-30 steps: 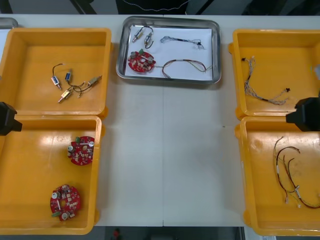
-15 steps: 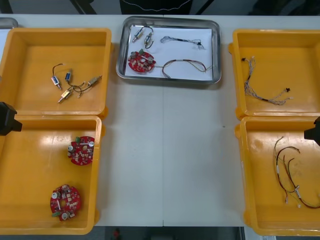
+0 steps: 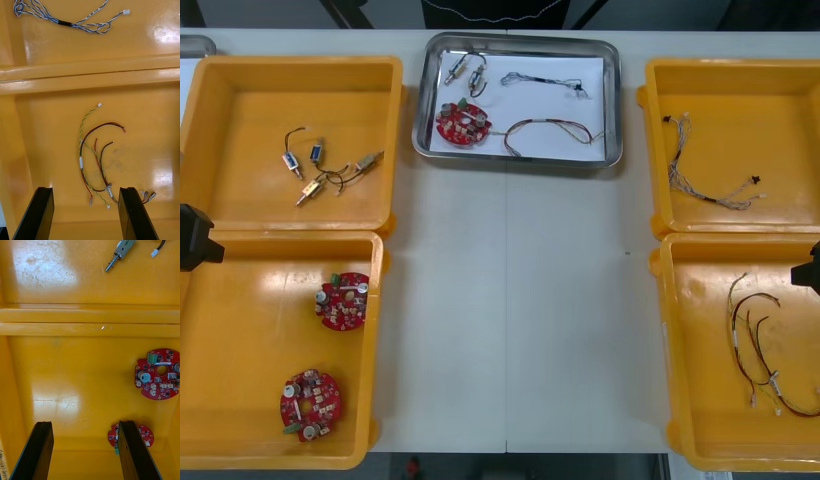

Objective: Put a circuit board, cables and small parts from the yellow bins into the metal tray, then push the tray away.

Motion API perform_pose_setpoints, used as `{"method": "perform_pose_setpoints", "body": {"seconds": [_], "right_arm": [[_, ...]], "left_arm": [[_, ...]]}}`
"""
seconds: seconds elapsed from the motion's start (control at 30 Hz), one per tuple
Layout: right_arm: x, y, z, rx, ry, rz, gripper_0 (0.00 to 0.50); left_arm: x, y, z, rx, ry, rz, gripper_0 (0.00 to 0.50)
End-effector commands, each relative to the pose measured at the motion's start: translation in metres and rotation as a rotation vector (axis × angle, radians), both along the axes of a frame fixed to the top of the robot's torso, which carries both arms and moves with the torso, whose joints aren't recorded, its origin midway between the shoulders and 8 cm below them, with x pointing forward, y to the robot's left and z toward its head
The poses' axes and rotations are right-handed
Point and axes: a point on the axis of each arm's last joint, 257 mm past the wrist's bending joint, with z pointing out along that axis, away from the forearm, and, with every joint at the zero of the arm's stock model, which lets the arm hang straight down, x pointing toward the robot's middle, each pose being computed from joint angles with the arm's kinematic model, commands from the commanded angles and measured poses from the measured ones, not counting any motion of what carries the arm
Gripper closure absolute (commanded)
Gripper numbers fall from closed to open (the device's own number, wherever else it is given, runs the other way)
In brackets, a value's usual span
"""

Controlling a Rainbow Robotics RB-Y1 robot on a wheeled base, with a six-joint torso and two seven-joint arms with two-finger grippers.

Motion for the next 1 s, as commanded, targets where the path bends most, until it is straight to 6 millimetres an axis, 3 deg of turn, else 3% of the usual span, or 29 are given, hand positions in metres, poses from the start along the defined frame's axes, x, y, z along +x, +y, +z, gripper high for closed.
{"method": "perform_pose_setpoints", "body": {"seconds": [0.03,1.0], "right_arm": [[-0.0047,-0.0096,0.0099,-0.044,-0.016,-0.003,0.0],[-0.0047,-0.0096,0.0099,-0.044,-0.016,-0.003,0.0]], "left_arm": [[-0.0036,0.0159,0.0147,0.081,-0.018,-0.05,0.0],[-0.0036,0.0159,0.0147,0.081,-0.018,-0.05,0.0]]}}
